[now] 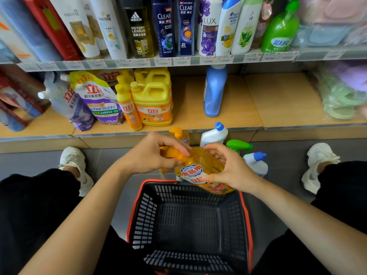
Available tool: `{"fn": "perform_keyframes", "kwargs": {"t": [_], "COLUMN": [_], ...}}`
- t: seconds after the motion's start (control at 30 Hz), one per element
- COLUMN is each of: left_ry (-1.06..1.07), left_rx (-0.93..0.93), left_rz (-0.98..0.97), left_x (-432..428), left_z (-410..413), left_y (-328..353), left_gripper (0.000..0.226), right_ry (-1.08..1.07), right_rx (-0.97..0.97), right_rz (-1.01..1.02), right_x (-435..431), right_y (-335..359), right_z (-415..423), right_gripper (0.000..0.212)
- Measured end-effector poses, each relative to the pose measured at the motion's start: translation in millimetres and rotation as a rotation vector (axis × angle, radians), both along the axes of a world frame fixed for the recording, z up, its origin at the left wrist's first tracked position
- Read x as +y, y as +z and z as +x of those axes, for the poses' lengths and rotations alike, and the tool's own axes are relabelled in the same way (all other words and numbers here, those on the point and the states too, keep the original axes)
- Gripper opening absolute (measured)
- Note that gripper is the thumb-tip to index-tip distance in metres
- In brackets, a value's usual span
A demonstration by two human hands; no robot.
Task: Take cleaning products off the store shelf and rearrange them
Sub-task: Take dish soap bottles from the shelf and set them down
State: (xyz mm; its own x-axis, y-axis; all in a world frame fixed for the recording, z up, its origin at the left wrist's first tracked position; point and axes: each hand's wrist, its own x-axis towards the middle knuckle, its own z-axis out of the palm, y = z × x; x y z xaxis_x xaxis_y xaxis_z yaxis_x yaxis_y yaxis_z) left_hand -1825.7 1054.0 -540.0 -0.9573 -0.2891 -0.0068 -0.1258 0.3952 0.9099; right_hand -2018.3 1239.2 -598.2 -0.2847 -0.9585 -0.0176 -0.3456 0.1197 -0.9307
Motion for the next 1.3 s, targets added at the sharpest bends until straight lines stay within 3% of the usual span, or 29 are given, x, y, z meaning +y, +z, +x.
{"fn": "perform_keyframes", "kwargs": {"t": [0.13,0.4,0.5,0.63,0.87,1.03,1.17,1.3], "left_ry": [0.029,0.488,0.539,0.463,0.153,0.254,0.38,0.487], "left_rx": [0.036,0.274,0.24,0.114,-0.109,-0.108,0.019,0.16], "left_rz": [0.061,0.246,0.351,0.461,0.42,0.582,0.84,0.919], "left_x": [-2.2,22.2,27.7,39.4,68.3,71.9,77.0,74.2], "left_z": [0.8,-22.9,-24.5,-27.6,-30.9,-36.7,-42.7,-46.2], "left_y": [-4.7,-20.6,-29.4,-38.8,-65.5,-67.1,-67.5,-57.9], "left_gripper": [0.034,0.05,0.047,0.047,0.098,0.08,0.077,0.077], "right_ry": [0.006,-0.069,-0.097,-0.246,-0.461,-0.518,-0.427,-0.276], "right_rx": [-0.036,-0.372,-0.468,-0.6,-0.763,-0.887,-0.945,-0.782], "right_rz": [0.013,0.042,0.019,-0.027,-0.058,-0.101,-0.112,-0.044], "right_x": [0.0,-4.1,-7.2,-5.3,-6.8,-4.1,-0.3,6.7], "right_y": [5.0,-3.5,-2.5,6.1,20.9,29.4,29.8,39.4], "right_z": [-4.1,-10.0,-7.6,-12.5,-22.5,-34.3,-42.7,-45.4], "right_gripper": [0.069,0.081,0.058,0.061,0.049,0.052,0.046,0.042]}}
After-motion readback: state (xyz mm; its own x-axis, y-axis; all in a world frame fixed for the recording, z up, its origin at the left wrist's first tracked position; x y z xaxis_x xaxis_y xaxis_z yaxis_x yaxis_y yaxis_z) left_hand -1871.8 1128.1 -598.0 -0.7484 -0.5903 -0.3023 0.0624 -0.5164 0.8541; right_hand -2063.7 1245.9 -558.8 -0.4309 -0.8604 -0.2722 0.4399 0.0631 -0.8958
